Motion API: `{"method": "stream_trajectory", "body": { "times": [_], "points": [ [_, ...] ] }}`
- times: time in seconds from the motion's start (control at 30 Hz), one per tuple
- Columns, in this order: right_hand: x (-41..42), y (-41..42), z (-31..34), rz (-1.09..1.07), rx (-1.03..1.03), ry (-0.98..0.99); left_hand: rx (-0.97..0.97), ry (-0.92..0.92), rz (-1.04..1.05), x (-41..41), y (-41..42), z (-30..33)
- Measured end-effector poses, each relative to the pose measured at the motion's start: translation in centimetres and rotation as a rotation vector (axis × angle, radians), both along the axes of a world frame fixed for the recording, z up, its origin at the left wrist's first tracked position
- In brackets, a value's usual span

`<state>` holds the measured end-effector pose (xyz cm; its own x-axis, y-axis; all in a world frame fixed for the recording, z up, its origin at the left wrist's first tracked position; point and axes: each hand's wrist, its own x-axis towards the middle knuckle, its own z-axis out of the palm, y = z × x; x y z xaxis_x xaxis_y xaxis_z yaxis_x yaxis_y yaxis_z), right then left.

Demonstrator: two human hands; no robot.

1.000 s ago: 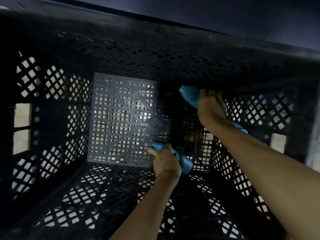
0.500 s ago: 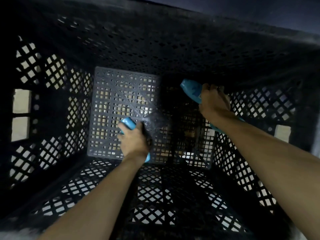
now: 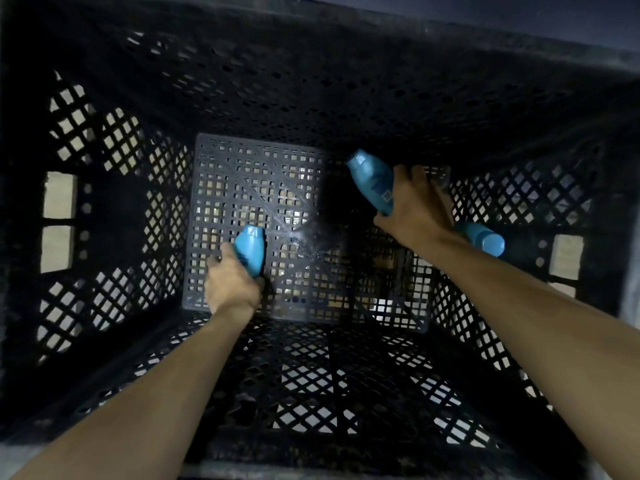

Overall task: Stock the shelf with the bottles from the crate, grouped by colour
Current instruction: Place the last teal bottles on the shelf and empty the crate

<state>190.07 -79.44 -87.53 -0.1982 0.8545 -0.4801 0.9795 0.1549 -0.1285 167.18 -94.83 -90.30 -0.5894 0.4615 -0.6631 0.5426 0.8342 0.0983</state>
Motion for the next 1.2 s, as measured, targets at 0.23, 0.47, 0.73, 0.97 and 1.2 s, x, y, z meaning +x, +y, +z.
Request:
{"method": "stream_trajectory", "body": {
  "times": [0.23, 0.47, 0.73, 0.97, 1.2],
  "points": [
    [-1.1, -2.7, 5.3, -0.093, -0.069, 0.168, 0.164, -0.131, -0.077, -1.7, 1.5, 4.9],
    [-2.7, -4.4, 18.9, -0.222, 0.09, 0.367, 0.473, -0.137, -0.289, -1.5, 5.2, 19.6],
    [-4.7, -5.0, 36.0, -0.379, 0.28, 0.573, 0.797, -0.184, -0.37, -0.9, 7.3, 36.8],
    [-4.9, -4.7, 48.6, -0.424, 0.496, 0.697, 0.999, -0.266, -0.382, -0.7, 9.5, 49.4],
    [-4.4, -4.1, 57.0, -0.404, 0.692, 0.755, 1.224, -0.258, -0.449, 0.2, 11.4, 58.3]
  ]
}}
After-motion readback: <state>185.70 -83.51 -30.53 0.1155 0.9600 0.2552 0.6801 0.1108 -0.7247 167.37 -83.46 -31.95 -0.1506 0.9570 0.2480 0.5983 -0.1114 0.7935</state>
